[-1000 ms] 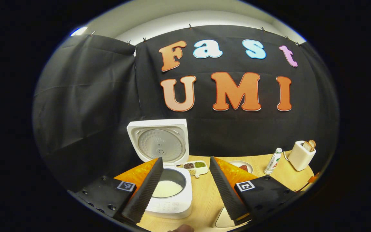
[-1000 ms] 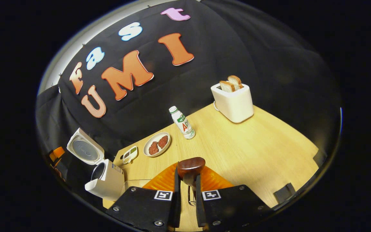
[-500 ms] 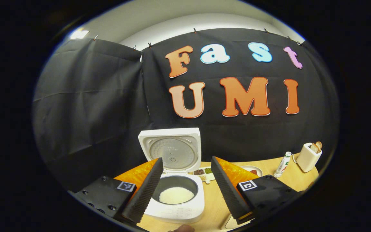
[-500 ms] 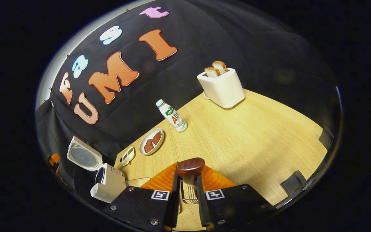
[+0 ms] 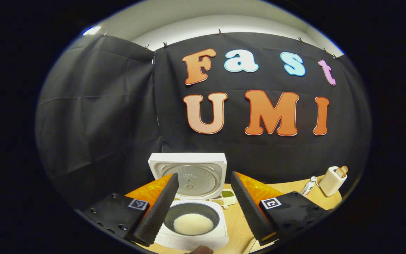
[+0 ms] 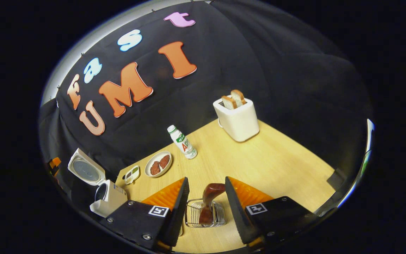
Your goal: Close the left gripper, press the button to open the rice cooker; take a wooden spoon from the chopstick holder with the right hand, scoop a spoonful of rice and pour it into the rice cooker, then put the wooden spoon back into the chopstick holder.
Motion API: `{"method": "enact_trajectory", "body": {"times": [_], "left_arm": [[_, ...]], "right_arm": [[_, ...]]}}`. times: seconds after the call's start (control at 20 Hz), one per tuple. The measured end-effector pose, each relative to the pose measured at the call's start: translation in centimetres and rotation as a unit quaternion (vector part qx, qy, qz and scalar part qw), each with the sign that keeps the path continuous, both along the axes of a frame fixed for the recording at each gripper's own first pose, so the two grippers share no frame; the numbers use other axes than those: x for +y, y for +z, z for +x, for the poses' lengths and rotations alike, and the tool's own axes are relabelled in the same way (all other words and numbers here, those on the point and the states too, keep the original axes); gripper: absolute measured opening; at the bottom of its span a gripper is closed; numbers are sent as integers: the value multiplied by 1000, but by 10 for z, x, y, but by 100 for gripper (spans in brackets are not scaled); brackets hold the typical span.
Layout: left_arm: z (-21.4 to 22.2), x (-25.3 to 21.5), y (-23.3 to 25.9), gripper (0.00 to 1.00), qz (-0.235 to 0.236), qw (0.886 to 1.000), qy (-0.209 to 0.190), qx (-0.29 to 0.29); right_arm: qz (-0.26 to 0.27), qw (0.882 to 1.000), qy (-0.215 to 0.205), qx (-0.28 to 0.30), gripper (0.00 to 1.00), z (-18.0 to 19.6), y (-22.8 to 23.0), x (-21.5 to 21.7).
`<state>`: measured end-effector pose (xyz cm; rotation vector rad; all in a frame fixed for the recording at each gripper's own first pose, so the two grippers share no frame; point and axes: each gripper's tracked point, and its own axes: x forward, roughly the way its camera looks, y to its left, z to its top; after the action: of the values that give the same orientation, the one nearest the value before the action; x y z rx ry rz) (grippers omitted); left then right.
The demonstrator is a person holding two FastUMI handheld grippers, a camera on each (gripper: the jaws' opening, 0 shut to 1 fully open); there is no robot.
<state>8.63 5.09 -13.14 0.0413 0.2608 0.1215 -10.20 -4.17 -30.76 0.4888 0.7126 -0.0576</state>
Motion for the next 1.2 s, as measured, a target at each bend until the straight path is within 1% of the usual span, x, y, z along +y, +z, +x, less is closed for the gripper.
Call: {"method": "enact_trajectory", "body": {"times": [0.1, 0.2, 0.25, 0.3, 0.35, 0.4, 0.45, 0.5, 0.55, 0.6, 0.65, 0.7, 0.75, 0.8, 0.85, 0.9, 0.95, 1.0, 1.05, 1.1, 1.2], "left_arm": [[16, 10, 17, 100, 2, 1000, 5, -9], [32, 23, 31, 100, -9, 1000, 14, -14], [41, 33, 41, 96, -10, 999, 23, -21], [51, 41, 51, 100, -9, 999, 29, -29], [63, 47, 63, 100, -6, 999, 28, -42], [77, 48, 70, 96, -7, 999, 14, -52], [91, 49, 70, 96, -14, 998, 4, -54], [102, 54, 62, 96, -30, 999, 1, -40], [112, 61, 56, 96, -53, 998, 3, -31], [124, 70, 50, 96, -67, 997, 12, -23], [135, 80, 45, 99, -68, 997, 17, -17], [145, 88, 40, 96, -60, 998, 23, -13], [154, 89, 33, 96, -53, 998, 20, -7], [162, 92, 27, 99, -46, 999, 20, -2], [171, 92, 17, 98, -39, 999, 18, 10], [179, 91, 8, 100, -35, 999, 15, 20], [188, 90, -3, 98, -34, 999, 13, 31], [194, 87, -14, 98, -32, 998, 10, 45], [200, 86, -24, 98, -33, 998, 9, 56], [204, 85, -36, 100, -32, 997, 9, 70], [210, 88, -56, 98, -27, 995, 9, 98]], "right_arm": [[-27, 999, -6, -30, 70, 9, 29, -17], [-57, 997, -12, -59, 73, 19, 60, -32], [-73, 995, -14, -71, 77, 23, 75, -38], [-89, 992, -17, -85, 78, 25, 91, -45], [-104, 989, -19, -100, 80, 29, 108, -50], [-117, 986, -22, -116, 80, 31, 123, -54], [-127, 984, -25, -125, 81, 33, 136, -57], [-132, 982, -29, -135, 81, 32, 148, -59], [-137, 980, -31, -144, 81, 36, 156, -49], [-143, 977, -36, -154, 81, 33, 170, -62], [-149, 975, -39, -161, 82, 34, 178, -62], [-155, 973, -42, -167, 82, 32, 184, -64], [-162, 971, -45, -168, 82, 30, 189, -64], [-171, 969, -49, -170, 82, 27, 192, -67], [-180, 967, -53, -171, 82, 24, 195, -68], [-186, 966, -58, -173, 83, 21, 199, -70], [-189, 965, -61, -173, 87, 19, 201, -71], [-191, 964, -64, -172, 82, 16, 202, -71], [-193, 964, -66, -169, 82, 14, 202, -70], [-194, 964, -68, -168, 82, 12, 201, -70], [-198, 963, -71, -167, 82, 11, 203, -71]]}}
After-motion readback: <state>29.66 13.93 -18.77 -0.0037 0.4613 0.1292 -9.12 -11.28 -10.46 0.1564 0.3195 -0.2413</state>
